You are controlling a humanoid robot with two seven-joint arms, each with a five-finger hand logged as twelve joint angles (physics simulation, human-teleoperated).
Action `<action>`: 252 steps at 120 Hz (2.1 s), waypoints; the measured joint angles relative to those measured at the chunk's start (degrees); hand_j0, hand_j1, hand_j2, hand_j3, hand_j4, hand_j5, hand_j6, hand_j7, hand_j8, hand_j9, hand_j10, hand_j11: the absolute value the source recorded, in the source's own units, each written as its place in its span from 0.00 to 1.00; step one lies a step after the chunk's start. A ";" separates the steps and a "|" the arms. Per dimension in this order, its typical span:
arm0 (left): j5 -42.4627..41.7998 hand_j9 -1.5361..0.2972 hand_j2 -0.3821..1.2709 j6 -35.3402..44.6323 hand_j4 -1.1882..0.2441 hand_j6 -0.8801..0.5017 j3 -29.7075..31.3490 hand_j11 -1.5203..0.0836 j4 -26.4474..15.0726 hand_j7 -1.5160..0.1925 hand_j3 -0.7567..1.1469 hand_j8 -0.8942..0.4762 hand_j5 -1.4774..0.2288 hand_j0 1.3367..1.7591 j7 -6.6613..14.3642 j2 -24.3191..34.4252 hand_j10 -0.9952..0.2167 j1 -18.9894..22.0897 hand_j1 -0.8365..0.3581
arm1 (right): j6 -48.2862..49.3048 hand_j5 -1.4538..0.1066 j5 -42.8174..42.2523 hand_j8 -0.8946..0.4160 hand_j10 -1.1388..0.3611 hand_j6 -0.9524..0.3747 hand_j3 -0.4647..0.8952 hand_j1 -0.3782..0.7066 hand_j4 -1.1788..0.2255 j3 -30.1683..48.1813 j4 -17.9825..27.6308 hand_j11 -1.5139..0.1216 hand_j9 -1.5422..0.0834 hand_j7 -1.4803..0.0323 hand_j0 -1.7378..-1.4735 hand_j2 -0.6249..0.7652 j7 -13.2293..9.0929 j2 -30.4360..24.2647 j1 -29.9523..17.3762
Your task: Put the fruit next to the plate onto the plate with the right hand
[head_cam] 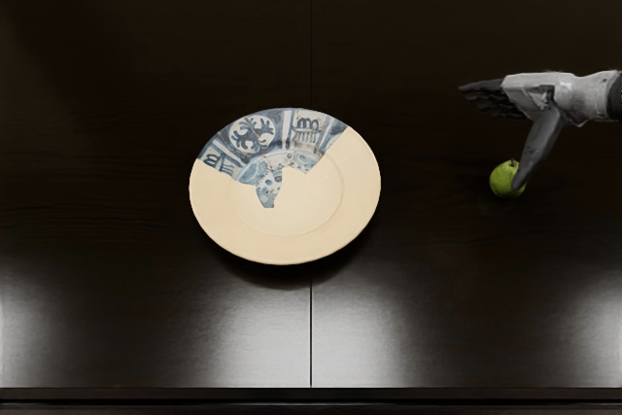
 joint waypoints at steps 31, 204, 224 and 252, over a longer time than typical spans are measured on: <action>0.00 0.82 0.23 0.00 0.81 0.62 0.00 0.93 0.00 0.87 0.40 0.64 0.85 0.76 0.00 0.00 0.80 0.00 0.97 | -8.83 0.93 -5.33 0.68 0.76 0.71 0.34 0.03 0.84 -1.62 0.31 0.93 0.95 0.98 0.30 0.45 1.70 0.32 -1.78; 0.00 0.82 0.23 0.01 0.81 0.62 -0.01 0.93 0.00 0.87 0.40 0.64 0.85 0.76 0.00 0.00 0.80 0.00 0.97 | -30.63 0.66 -14.29 0.43 0.54 0.47 0.34 0.38 0.61 -8.78 -0.68 0.67 0.69 0.70 0.30 0.41 14.07 1.75 -13.35; 0.00 0.82 0.23 0.00 0.81 0.62 -0.01 0.93 0.00 0.87 0.40 0.64 0.85 0.76 0.00 0.00 0.80 0.00 0.97 | -30.78 0.64 -14.30 0.41 0.52 0.45 0.34 0.41 0.59 -8.87 -0.77 0.65 0.67 0.68 0.30 0.40 14.15 2.34 -13.78; 0.00 0.82 0.23 0.00 0.81 0.62 -0.01 0.93 0.01 0.87 0.40 0.64 0.85 0.76 0.00 0.00 0.80 0.00 0.97 | -30.86 0.62 -14.30 0.39 0.51 0.43 0.34 0.44 0.57 -8.90 -1.12 0.63 0.65 0.66 0.30 0.40 14.20 2.58 -14.12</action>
